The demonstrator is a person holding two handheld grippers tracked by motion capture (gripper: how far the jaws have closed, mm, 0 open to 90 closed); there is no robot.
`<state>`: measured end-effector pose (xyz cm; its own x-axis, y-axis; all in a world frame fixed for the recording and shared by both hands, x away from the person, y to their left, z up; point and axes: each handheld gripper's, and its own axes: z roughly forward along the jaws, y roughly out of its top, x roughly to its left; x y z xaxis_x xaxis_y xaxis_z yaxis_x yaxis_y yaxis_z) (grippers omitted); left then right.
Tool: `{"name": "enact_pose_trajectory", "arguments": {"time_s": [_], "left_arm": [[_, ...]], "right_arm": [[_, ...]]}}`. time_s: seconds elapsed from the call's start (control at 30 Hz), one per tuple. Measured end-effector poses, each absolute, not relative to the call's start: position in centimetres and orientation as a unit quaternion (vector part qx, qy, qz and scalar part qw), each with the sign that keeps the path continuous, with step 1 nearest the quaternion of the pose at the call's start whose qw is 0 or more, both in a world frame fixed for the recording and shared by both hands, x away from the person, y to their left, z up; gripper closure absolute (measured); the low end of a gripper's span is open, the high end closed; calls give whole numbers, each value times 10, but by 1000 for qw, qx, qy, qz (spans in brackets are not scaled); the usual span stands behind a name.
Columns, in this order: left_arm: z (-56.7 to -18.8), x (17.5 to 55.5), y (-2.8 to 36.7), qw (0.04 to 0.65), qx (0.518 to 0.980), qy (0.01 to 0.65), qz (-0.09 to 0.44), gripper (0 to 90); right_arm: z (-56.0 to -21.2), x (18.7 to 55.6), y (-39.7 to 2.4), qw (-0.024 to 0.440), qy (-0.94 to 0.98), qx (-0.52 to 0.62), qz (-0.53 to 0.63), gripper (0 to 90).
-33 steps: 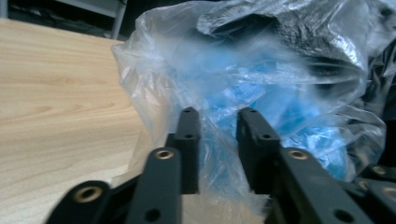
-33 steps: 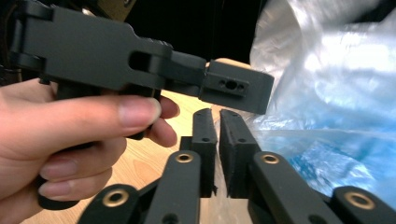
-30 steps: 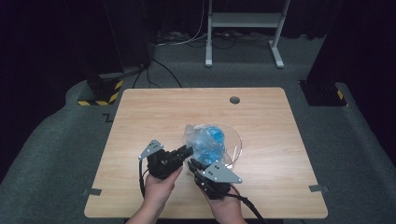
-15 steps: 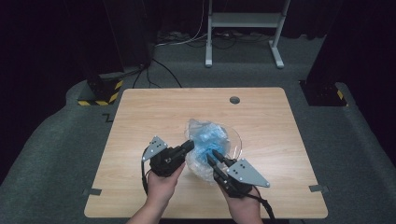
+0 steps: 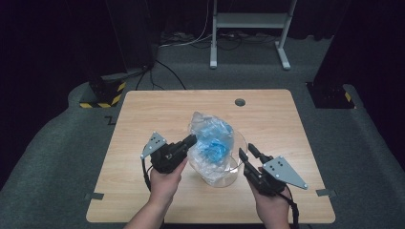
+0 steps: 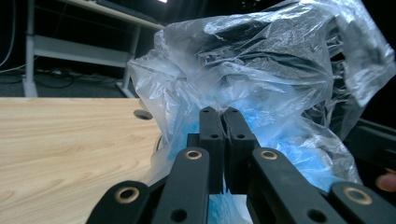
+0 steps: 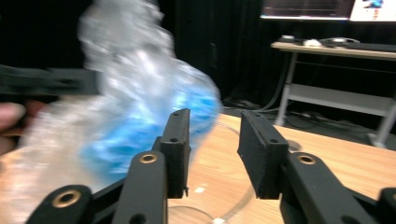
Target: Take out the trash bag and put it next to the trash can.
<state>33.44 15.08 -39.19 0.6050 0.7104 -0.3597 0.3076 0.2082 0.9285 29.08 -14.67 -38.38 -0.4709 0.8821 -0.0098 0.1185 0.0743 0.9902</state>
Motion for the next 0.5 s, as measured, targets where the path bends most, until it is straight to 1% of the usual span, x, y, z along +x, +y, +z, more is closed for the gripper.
{"name": "enact_pose_trajectory", "arguments": {"time_s": [0.07, 0.1, 0.13, 0.17, 0.2, 0.23, 0.27, 0.3, 0.33, 0.43, 0.47, 0.5], "left_arm": [[-391, 333, 150, 657, 612, 413, 154, 879], [-389, 331, 148, 661, 615, 400, 156, 879], [-389, 331, 148, 661, 615, 400, 156, 880], [-386, 328, 146, 663, 619, 389, 160, 880], [-386, 328, 146, 663, 619, 389, 160, 880], [-385, 326, 144, 666, 621, 380, 162, 880], [-385, 326, 144, 666, 621, 380, 162, 881], [-383, 324, 143, 668, 622, 375, 164, 881], [-382, 323, 143, 669, 623, 370, 166, 881], [-378, 320, 141, 675, 622, 358, 173, 883], [-377, 318, 141, 676, 623, 353, 176, 883], [-373, 316, 142, 680, 621, 343, 184, 883]], "right_arm": [[-385, 292, -149, 343, 647, 390, 558, 608], [-389, 297, -156, 351, 643, 402, 549, 572], [-389, 297, -156, 351, 643, 402, 549, 572], [-393, 303, -162, 362, 636, 413, 542, 530], [-393, 303, -162, 362, 636, 413, 542, 530], [-397, 308, -169, 372, 631, 426, 530, 506], [-397, 308, -169, 372, 631, 426, 530, 506], [-401, 311, -174, 378, 630, 434, 521, 481], [-401, 311, -174, 378, 630, 434, 521, 481], [-407, 318, -182, 388, 626, 450, 506, 434], [-407, 318, -182, 388, 626, 450, 506, 434], [-410, 321, -185, 388, 629, 455, 497, 395]]}}
